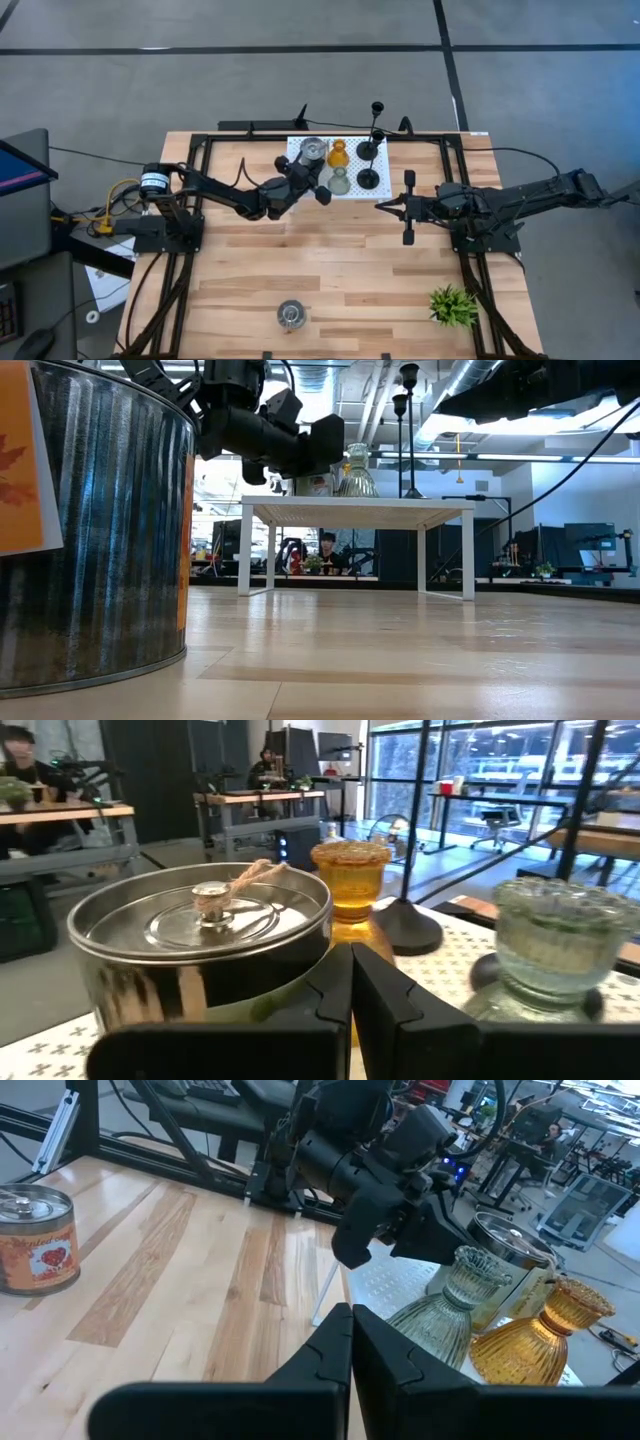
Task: Pick & Place candle stick holders
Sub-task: Put the green scented candle on the shelf, then put the orange scented candle on the shelf align with the other green scented candle
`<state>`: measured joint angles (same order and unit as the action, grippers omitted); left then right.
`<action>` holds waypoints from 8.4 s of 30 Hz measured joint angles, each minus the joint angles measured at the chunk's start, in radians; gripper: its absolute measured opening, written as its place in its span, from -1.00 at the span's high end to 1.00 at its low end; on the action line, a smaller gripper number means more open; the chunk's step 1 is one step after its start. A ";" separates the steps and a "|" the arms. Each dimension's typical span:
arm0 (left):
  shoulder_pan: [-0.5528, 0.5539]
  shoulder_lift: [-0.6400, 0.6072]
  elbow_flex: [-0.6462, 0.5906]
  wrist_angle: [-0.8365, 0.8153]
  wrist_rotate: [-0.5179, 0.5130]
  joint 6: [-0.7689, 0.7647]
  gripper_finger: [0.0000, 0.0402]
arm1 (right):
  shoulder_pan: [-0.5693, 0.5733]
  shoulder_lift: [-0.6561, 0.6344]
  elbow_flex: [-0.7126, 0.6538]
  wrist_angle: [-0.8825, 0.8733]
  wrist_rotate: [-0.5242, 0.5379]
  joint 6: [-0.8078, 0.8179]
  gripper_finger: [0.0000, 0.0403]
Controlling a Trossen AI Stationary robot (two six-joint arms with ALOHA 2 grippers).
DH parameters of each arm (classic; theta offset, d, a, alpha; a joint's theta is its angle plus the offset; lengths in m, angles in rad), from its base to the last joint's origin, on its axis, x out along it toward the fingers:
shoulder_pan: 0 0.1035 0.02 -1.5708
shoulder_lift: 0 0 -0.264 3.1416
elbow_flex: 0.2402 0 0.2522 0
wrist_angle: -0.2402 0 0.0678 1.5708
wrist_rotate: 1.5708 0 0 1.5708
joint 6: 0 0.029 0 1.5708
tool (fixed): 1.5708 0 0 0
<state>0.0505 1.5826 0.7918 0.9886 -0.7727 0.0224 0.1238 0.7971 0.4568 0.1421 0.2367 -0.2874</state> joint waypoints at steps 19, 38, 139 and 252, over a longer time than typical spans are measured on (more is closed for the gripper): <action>-0.072 -0.027 0.000 0.002 0.044 0.170 0.99 | 0.000 0.000 0.000 -0.016 0.000 0.000 1.00; -0.460 -0.503 -0.003 -0.853 0.238 0.263 0.97 | 0.001 0.000 0.000 -0.024 0.000 0.000 1.00; -0.447 -0.210 -0.004 -1.076 0.844 -0.885 0.99 | 0.001 0.000 0.000 -0.023 0.000 0.026 1.00; -0.417 -0.193 -0.003 -1.257 0.241 -0.625 1.00 | 0.183 1.075 0.472 0.272 -0.289 0.307 1.00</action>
<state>-0.3664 1.3891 0.7883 -0.2683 -0.5315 -0.6025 0.3064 1.8717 0.9286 0.4146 -0.0525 0.0196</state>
